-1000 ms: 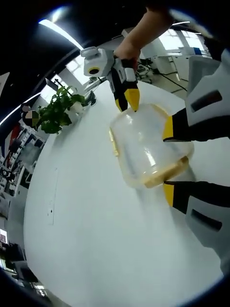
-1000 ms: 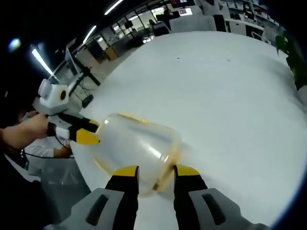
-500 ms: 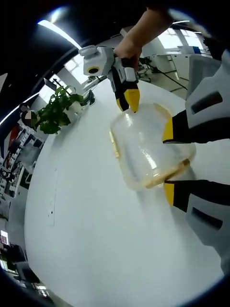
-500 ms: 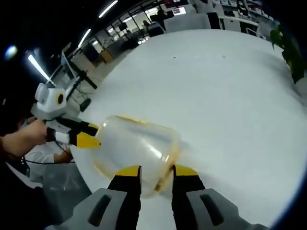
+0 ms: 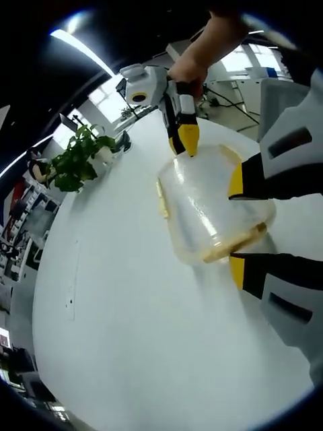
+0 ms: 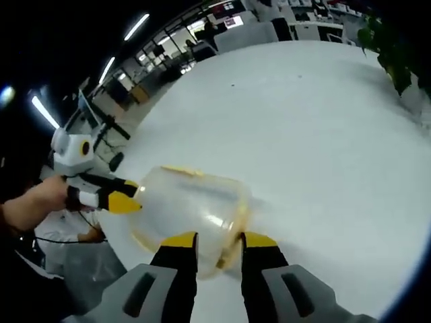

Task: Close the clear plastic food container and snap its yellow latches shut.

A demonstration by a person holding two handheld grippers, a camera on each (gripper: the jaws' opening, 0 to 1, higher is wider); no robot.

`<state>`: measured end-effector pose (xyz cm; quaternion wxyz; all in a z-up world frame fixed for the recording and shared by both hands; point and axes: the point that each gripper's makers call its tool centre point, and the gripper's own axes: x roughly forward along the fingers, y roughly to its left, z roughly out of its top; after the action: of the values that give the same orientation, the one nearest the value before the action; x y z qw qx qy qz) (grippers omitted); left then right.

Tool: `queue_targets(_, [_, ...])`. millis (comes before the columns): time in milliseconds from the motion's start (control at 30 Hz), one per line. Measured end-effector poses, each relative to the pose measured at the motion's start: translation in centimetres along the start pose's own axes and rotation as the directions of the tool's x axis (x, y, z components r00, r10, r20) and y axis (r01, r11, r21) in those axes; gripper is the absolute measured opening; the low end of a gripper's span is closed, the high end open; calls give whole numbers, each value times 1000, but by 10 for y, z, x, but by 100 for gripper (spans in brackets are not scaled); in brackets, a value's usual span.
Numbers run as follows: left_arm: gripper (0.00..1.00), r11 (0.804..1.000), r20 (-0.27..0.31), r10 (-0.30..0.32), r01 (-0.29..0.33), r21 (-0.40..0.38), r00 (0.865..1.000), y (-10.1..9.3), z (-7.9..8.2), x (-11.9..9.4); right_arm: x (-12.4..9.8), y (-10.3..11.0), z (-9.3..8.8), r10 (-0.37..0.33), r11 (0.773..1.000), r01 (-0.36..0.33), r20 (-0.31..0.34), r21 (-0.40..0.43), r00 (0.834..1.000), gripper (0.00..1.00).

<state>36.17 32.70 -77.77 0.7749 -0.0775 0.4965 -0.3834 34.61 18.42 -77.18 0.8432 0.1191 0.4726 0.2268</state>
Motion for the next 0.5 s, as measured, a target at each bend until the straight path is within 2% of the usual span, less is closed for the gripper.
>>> queue_targets(200, [29, 1000, 17, 6, -7, 7, 1000, -1, 0, -2, 1, 0, 1, -7, 1000, 7, -4, -1, 1000, 23])
queue_targets(367, [30, 1000, -5, 15, -15, 4, 1000, -1, 0, -3, 1, 3, 2, -21, 999, 20, -24, -25, 1000, 23])
queue_targets(433, [31, 996, 10, 17, -18, 82, 1000, 0, 3, -3, 1, 2, 3, -43, 998, 41, -48, -44, 998, 23])
queue_targets(500, [32, 991, 21, 31, -33, 127, 999, -1, 5, -4, 1, 2, 3, -63, 995, 58, -64, -76, 996, 23])
